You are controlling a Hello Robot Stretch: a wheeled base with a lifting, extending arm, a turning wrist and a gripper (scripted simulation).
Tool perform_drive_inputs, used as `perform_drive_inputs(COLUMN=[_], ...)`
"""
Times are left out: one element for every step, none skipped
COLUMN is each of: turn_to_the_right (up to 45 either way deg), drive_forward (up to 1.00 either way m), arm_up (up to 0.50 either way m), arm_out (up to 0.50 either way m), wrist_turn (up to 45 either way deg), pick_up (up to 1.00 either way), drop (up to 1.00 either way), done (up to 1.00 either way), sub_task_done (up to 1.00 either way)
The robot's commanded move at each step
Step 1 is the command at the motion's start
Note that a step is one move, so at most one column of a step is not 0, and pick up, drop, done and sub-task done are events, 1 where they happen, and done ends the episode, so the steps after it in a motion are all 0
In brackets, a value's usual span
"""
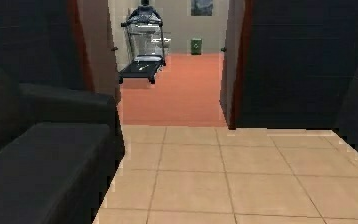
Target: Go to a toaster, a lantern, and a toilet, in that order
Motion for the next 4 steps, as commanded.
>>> perform_drive_inputs(turn_to_the_right=[-3.0,9.0,0.0,0.0], drive_forward=[0.00,0.00,1.00,0.95], arm_up=[0.00,0.00,0.00,0.00], arm_out=[0.00,0.00,0.00,0.00], wrist_turn=[0.0,0.0,0.0,0.0], pick_up=[0.00,0.00,0.00,0.00], drop=[0.00,0.00,0.00,0.00], done=[0.00,0.00,0.00,0.00], sub_task_done=[0.00,0.00,0.00,0.00])
